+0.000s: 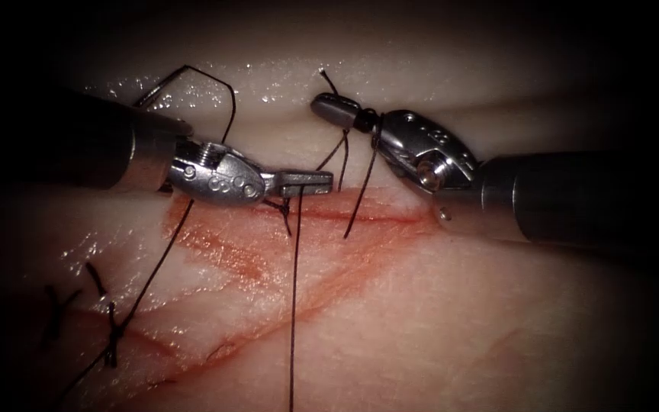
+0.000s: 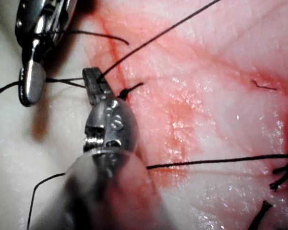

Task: Wound Closure

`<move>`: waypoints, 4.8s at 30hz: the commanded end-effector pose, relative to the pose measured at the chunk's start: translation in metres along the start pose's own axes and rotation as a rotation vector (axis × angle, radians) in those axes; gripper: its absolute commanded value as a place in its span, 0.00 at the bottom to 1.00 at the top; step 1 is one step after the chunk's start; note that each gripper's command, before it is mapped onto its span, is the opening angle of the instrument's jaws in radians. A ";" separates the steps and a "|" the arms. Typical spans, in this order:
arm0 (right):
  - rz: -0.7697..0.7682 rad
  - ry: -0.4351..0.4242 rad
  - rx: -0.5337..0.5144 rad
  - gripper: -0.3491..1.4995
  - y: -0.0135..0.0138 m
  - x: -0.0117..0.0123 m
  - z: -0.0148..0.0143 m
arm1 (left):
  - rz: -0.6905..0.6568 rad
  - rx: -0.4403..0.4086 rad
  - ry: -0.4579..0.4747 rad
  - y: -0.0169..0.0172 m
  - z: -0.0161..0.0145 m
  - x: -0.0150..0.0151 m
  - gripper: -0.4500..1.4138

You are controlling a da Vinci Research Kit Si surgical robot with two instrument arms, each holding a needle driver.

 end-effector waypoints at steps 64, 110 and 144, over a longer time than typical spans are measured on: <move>-1.294 -0.558 0.045 0.00 -0.0094 -0.0078 -0.0091 | -0.043 0.159 -0.178 -0.0190 -0.0167 0.0000 0.00; -0.964 -0.299 0.103 0.00 -0.0179 -0.0095 -0.0069 | 0.009 0.398 -0.300 -0.0330 -0.0058 -0.0080 0.00; -0.889 -0.311 0.049 0.00 -0.0167 -0.0130 -0.0084 | 0.041 0.482 -0.273 -0.0356 -0.0071 -0.0073 0.00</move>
